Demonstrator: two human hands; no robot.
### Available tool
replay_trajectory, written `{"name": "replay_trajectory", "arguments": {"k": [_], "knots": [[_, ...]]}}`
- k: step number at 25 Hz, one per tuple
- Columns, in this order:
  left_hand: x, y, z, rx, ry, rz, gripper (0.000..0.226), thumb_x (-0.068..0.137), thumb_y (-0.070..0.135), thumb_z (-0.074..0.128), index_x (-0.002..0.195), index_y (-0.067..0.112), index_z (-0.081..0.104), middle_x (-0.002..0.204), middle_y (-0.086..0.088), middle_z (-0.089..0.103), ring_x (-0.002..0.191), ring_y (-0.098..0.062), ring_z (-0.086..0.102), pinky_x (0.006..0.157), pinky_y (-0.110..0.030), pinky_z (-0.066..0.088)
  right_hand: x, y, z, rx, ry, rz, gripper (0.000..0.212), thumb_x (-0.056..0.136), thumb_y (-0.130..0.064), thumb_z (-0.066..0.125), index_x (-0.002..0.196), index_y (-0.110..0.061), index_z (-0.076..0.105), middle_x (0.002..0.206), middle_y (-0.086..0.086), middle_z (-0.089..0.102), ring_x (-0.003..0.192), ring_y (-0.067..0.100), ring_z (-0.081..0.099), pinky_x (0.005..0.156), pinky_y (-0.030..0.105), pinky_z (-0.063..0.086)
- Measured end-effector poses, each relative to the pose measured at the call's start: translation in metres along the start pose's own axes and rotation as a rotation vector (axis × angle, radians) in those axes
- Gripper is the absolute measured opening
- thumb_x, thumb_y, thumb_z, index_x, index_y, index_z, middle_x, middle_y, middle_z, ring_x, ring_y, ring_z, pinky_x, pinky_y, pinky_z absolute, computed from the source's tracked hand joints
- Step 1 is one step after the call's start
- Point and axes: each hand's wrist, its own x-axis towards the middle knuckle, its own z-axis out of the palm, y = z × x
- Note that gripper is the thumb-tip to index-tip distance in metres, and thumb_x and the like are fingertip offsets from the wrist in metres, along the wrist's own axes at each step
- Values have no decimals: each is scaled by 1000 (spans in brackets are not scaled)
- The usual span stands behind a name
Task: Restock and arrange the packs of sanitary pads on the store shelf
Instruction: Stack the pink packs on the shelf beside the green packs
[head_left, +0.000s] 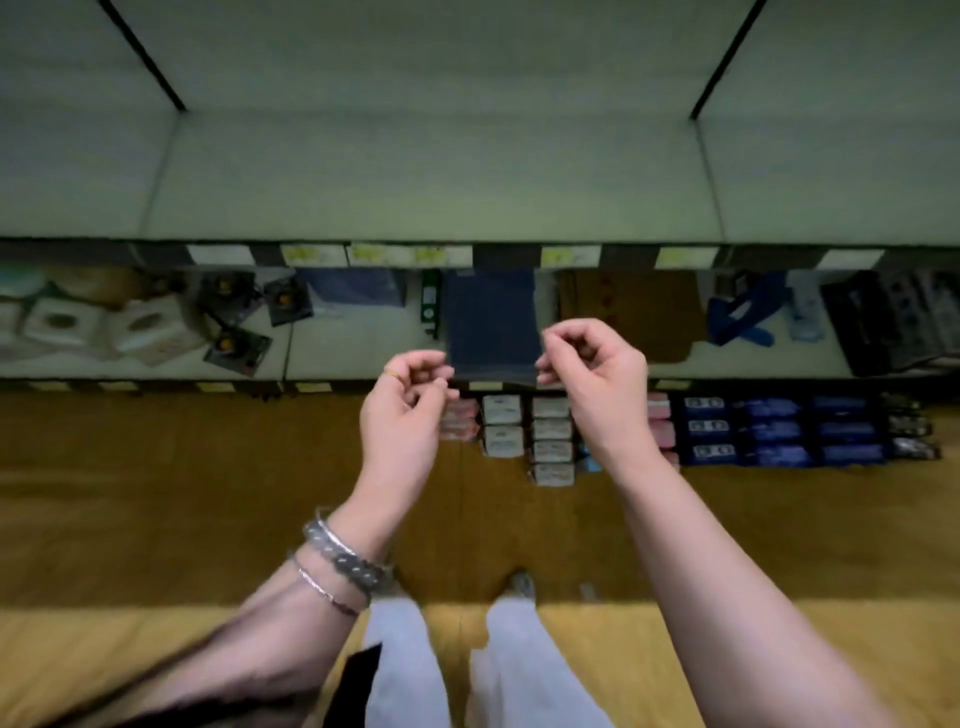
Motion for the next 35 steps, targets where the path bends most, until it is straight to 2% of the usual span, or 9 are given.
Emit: {"name": "replay_trajectory", "arguments": {"k": [3, 6, 10, 14, 17, 25, 29, 32, 35], "knots": [[-14, 48, 2, -43, 11, 112, 29, 90, -3, 49, 92, 24, 58, 91, 1, 63, 76, -3, 62, 77, -23, 51, 4, -50, -24, 52, 15, -91, 16, 91, -5, 56, 81, -16, 63, 68, 0, 62, 63, 5, 59, 64, 26, 53], [-18, 96, 11, -108, 21, 229, 26, 90, -5, 49, 91, 20, 58, 88, 0, 63, 72, -5, 61, 76, -20, 51, 11, -91, -44, 83, 45, -216, 23, 90, -6, 58, 75, -24, 61, 59, -8, 62, 58, 4, 58, 66, 34, 53], [-25, 162, 30, -168, -30, 408, 21, 90, -8, 47, 93, 11, 57, 84, -2, 61, 66, -1, 59, 69, -14, 51, 16, -142, -75, 131, 56, -398, 24, 89, -3, 58, 76, -23, 61, 62, -5, 61, 59, 8, 58, 60, 26, 52], [-25, 206, 32, -169, -36, 528, 25, 89, -8, 48, 87, 15, 58, 83, -2, 61, 65, -2, 59, 66, -12, 49, 27, -188, -89, 163, 41, -516, 26, 89, 2, 56, 76, -20, 60, 64, 0, 59, 60, 8, 58, 59, 23, 52], [-12, 230, 23, -149, -19, 596, 27, 89, -9, 48, 85, 15, 59, 82, -2, 60, 69, -8, 58, 66, -12, 48, 40, -217, -89, 125, 38, -593, 26, 89, 0, 57, 75, -23, 59, 65, -2, 60, 60, 12, 58, 61, 26, 52], [79, 279, 5, -154, -47, 646, 28, 88, -7, 49, 83, 19, 58, 82, 0, 61, 61, 1, 60, 65, -15, 50, 119, -257, -45, -119, 37, -638, 16, 80, -19, 58, 69, -31, 57, 67, 3, 61, 69, 35, 60, 69, 47, 53], [149, 303, -13, -197, -47, 594, 28, 88, -8, 51, 81, 18, 59, 77, 1, 61, 56, 2, 60, 59, -12, 48, 186, -285, -5, -138, 74, -525, 16, 77, -18, 59, 66, -30, 60, 68, 1, 62, 73, 30, 61, 73, 36, 50], [195, 317, -27, -148, -39, 549, 21, 88, -3, 54, 82, 16, 58, 75, 3, 60, 51, 5, 59, 56, -8, 45, 231, -304, 18, -265, 103, -521, 11, 86, -7, 58, 79, -12, 64, 73, 0, 62, 73, 14, 55, 69, 19, 42], [233, 324, -42, -81, -74, 538, 18, 89, -1, 53, 85, 16, 58, 78, 5, 60, 54, 6, 59, 58, -8, 46, 273, -311, 39, -377, 143, -537, 9, 87, -4, 57, 87, -2, 66, 90, 11, 66, 81, 15, 56, 70, 12, 41]]}}
